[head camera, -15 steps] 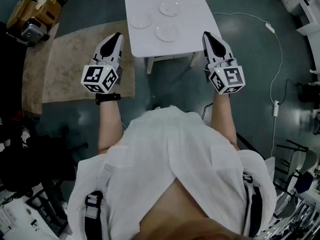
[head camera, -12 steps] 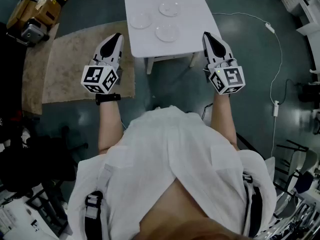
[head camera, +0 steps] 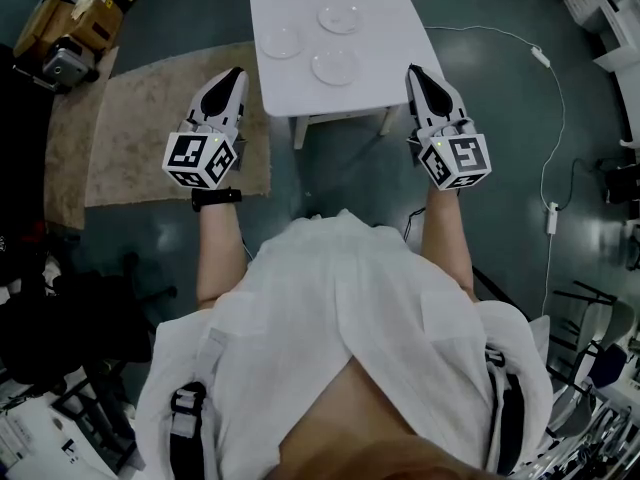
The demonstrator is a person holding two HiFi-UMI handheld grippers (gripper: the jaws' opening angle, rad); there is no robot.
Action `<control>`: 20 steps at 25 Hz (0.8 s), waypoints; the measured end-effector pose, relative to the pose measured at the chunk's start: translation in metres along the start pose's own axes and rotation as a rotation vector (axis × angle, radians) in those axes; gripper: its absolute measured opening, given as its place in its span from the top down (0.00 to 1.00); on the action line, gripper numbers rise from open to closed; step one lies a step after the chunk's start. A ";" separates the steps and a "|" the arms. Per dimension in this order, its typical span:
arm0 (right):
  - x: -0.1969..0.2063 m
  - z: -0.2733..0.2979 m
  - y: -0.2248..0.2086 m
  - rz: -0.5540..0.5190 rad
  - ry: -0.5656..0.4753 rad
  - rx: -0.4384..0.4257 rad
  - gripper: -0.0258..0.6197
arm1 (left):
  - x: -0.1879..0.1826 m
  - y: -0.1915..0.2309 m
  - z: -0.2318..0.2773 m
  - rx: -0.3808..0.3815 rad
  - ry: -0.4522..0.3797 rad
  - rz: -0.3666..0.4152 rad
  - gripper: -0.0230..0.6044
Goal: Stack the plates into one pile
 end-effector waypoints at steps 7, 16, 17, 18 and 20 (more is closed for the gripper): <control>0.003 0.003 -0.003 0.014 -0.012 0.032 0.92 | 0.004 0.008 -0.005 -0.013 -0.001 -0.003 0.92; 0.012 0.014 0.009 -0.013 0.015 0.039 0.92 | 0.016 0.019 -0.009 0.003 0.007 -0.022 0.92; 0.012 0.014 0.010 -0.015 0.019 0.041 0.92 | 0.018 0.020 -0.009 0.005 0.007 -0.029 0.92; 0.013 0.015 0.011 -0.018 0.024 0.043 0.92 | 0.020 0.021 -0.008 0.007 0.006 -0.036 0.92; 0.015 0.014 0.010 -0.024 0.034 0.045 0.91 | 0.024 0.021 -0.005 0.011 0.006 -0.049 0.92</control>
Point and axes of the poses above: the fingertips, and each gripper's own axes: z forward along the fingers, y to its left, x out of its underside, the point moved 3 cm from there along -z, backward along the fingers, and after that the axes turned 4 degrees about x, right-handed, at the moved point
